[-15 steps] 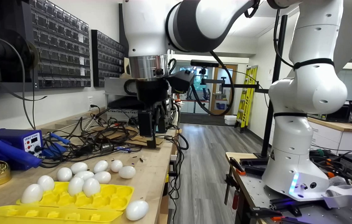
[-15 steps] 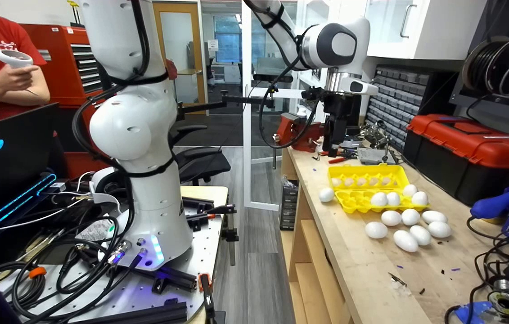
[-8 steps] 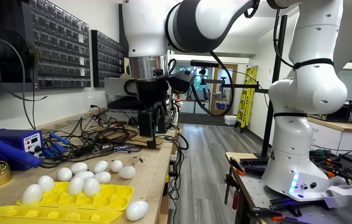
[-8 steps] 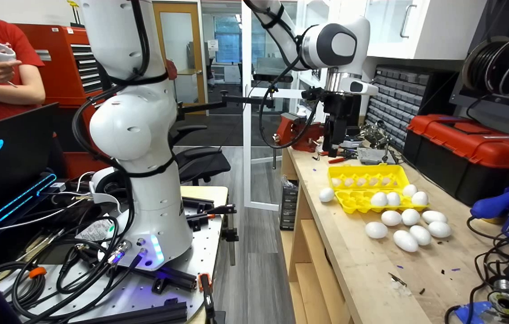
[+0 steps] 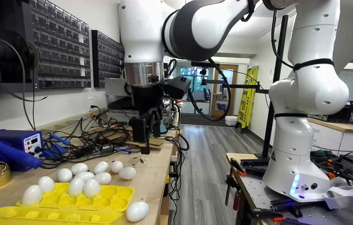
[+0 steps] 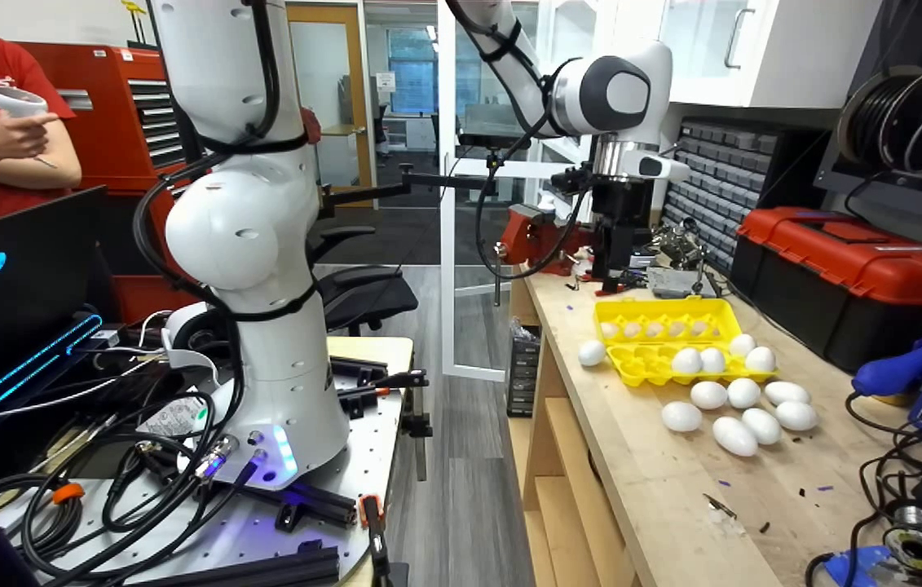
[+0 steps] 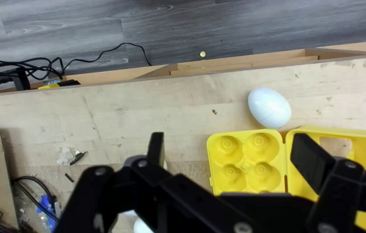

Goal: Remove an egg from the crate and put it on the table

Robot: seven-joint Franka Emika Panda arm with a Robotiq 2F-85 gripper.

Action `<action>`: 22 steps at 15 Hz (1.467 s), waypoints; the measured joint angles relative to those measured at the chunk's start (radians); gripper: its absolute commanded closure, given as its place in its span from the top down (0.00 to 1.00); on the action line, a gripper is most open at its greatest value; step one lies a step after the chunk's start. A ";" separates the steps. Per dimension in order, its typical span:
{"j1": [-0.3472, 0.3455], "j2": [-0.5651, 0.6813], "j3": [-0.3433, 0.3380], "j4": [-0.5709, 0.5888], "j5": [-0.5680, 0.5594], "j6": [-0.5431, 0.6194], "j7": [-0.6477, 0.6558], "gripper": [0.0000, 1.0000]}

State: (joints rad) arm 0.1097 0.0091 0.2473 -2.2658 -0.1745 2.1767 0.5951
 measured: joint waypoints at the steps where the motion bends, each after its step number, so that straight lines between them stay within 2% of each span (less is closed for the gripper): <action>1: 0.003 0.012 -0.005 0.006 -0.005 0.015 0.004 1.00; 10: 0.032 0.139 -0.065 0.094 -0.020 0.116 0.018 1.00; 22: 0.117 0.335 -0.149 0.227 -0.084 0.215 0.021 1.00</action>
State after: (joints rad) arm 0.2262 0.3441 0.0984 -2.0390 -0.2585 2.3921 0.6160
